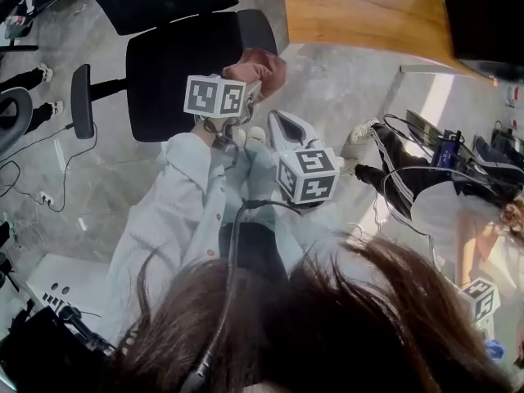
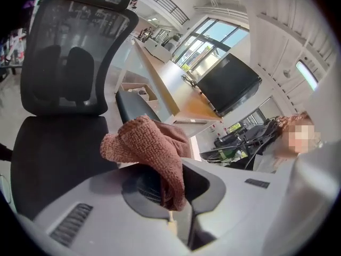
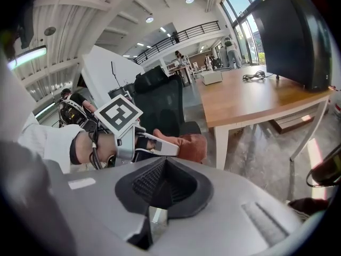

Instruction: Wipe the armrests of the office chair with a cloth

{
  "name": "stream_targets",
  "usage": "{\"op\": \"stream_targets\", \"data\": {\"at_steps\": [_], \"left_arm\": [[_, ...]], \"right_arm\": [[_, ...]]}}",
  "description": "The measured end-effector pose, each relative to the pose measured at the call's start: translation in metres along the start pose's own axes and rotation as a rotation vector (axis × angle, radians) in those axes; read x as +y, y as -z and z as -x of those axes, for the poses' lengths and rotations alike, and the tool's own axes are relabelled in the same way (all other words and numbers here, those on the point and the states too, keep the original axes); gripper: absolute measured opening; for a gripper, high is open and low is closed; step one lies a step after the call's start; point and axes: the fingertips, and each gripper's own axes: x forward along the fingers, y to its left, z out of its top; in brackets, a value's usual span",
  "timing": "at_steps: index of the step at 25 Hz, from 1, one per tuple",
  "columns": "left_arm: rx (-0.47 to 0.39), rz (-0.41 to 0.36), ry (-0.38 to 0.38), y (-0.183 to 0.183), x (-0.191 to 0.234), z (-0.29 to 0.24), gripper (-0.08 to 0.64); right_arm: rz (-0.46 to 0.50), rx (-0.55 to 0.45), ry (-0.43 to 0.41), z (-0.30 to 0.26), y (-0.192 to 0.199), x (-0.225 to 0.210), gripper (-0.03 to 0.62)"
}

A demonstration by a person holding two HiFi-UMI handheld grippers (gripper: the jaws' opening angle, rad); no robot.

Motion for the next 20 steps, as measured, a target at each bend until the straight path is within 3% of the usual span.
{"op": "stream_targets", "data": {"at_steps": [11,15,20], "left_arm": [[-0.027,-0.049,-0.082,-0.102,0.057,-0.045,0.042],[-0.073,-0.067,-0.124,-0.144,0.069,-0.053,0.042],[-0.12,-0.059,-0.167,-0.169,0.083,-0.05,0.041]], "right_arm": [[-0.042,0.057,0.024,-0.027,0.005,-0.045,0.002],[-0.069,0.067,0.038,-0.029,0.005,-0.056,0.002],[-0.079,0.083,0.034,-0.027,0.011,-0.053,0.002]]}}
